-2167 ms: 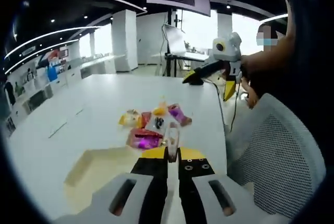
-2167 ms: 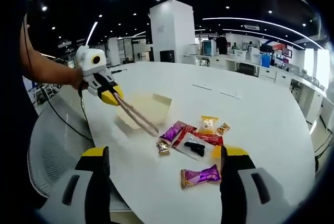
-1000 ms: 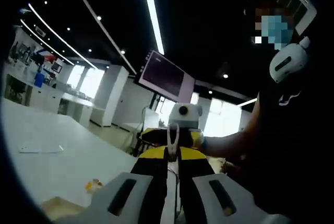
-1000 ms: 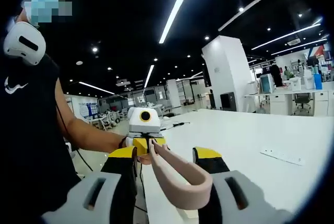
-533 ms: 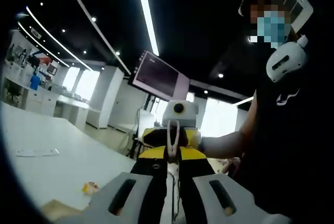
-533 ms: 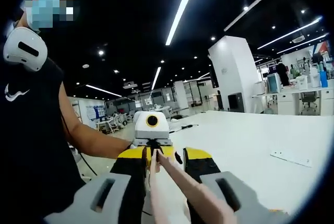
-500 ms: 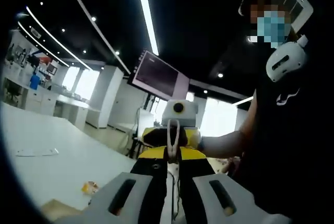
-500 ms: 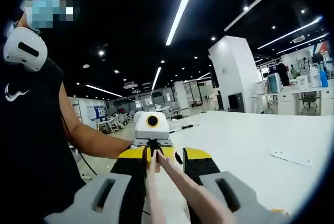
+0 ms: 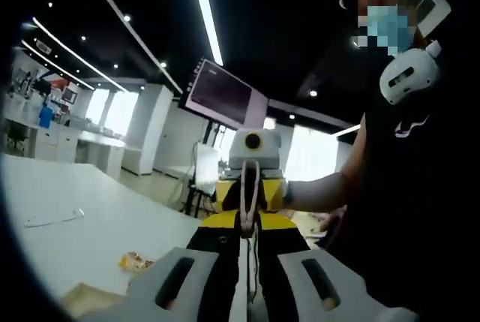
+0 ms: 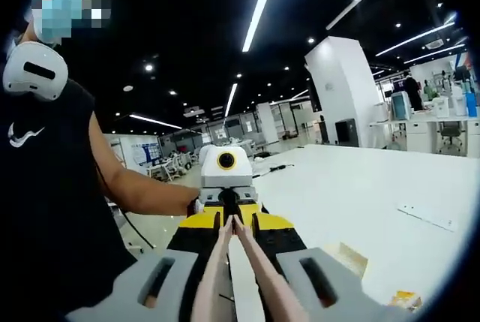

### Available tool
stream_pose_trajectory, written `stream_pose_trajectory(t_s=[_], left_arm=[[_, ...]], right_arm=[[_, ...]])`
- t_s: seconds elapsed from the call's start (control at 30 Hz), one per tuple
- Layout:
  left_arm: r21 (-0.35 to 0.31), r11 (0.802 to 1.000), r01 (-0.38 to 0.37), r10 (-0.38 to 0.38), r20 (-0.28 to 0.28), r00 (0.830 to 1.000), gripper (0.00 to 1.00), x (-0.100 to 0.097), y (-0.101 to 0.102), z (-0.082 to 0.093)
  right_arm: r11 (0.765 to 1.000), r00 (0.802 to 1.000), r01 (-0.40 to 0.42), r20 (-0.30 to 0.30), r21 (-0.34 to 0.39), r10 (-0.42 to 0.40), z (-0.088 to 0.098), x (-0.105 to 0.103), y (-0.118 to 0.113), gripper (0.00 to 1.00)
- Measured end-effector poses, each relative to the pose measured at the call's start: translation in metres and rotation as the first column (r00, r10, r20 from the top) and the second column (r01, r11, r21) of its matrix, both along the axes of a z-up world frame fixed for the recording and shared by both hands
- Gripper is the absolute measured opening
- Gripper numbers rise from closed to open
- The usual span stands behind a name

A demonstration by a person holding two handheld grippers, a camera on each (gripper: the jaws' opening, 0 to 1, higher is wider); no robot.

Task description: Place the target food into the container with the food tongs after gripping and lifting it, then release it inside without dropping or visibly crushing the food.

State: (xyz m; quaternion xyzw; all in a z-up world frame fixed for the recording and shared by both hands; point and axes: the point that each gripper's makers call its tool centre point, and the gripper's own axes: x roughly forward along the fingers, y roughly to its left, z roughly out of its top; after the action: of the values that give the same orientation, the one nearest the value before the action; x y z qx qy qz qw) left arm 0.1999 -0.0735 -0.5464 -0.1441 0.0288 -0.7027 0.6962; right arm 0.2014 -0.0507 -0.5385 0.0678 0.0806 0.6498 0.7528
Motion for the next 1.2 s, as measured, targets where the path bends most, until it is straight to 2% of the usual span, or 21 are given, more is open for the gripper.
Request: stream_pose_trajectory(t_s=[0.17,0.27,0.3,0.37,0.53,0.7,0.77,0.8,0.83,0.87,1.0,1.13,1.2], left_arm=[[0.020,1.000,-0.005,0.005,0.026,1.000,0.11,-0.001,0.001,-0.001],[0.053,0.998,0.027,-0.028,0.019,0.999,0.07,-0.008,0.000,-0.005],[0.053,0.998,0.019,-0.020,0.024,0.999,0.07,-0.006,0.000,-0.005],[0.064,0.997,0.030,-0.031,0.016,0.999,0.05,-0.008,0.000,-0.007],[0.065,0.998,0.027,-0.028,0.015,0.999,0.03,-0.008,0.001,-0.008],[0.062,0.998,0.015,-0.016,0.016,1.000,0.05,-0.007,0.004,-0.008],[0.062,0.998,0.011,-0.012,0.016,1.000,0.06,-0.008,0.006,-0.007],[0.063,0.998,0.014,-0.015,0.012,1.000,0.07,-0.009,0.007,-0.008],[0.064,0.998,0.013,-0.013,0.009,1.000,0.07,-0.009,0.009,-0.008],[0.072,0.997,0.010,-0.011,0.013,1.000,0.06,-0.010,0.010,-0.010],[0.077,0.997,0.006,-0.007,0.012,1.000,0.07,-0.012,0.013,-0.011],[0.073,0.997,-0.036,0.035,0.020,0.999,0.16,-0.006,0.016,-0.009],[0.084,0.995,-0.046,0.043,0.032,0.999,0.16,-0.005,0.017,-0.010]], right_arm=[[1.000,1.000,-0.006,0.001,0.004,0.006,-0.001,-0.001,0.000,0.19],[0.999,0.999,-0.038,-0.030,-0.011,0.037,-0.006,-0.006,0.002,0.18],[0.999,0.999,-0.033,-0.022,-0.011,0.033,-0.006,-0.006,0.001,0.18],[0.999,0.998,-0.043,-0.053,-0.014,0.043,-0.007,-0.007,0.002,0.18],[0.999,0.999,-0.027,-0.020,0.025,0.028,-0.001,-0.006,0.003,0.17],[0.999,1.000,-0.023,-0.004,0.024,0.023,0.001,-0.005,0.007,0.17],[1.000,0.999,-0.029,-0.015,0.004,0.029,-0.001,-0.005,0.009,0.17],[0.999,0.998,-0.052,-0.044,-0.018,0.051,-0.005,-0.008,0.010,0.18],[0.997,0.997,-0.062,-0.040,-0.039,0.061,-0.008,-0.010,0.010,0.18],[0.996,0.998,-0.065,-0.004,-0.058,0.065,-0.010,-0.010,0.012,0.17],[0.995,0.997,-0.071,0.013,-0.072,0.072,-0.010,-0.013,0.015,0.17],[0.996,0.999,-0.052,0.012,-0.068,0.053,-0.009,-0.008,0.015,0.20],[0.996,0.999,-0.050,0.018,-0.075,0.052,-0.009,-0.007,0.016,0.20]])
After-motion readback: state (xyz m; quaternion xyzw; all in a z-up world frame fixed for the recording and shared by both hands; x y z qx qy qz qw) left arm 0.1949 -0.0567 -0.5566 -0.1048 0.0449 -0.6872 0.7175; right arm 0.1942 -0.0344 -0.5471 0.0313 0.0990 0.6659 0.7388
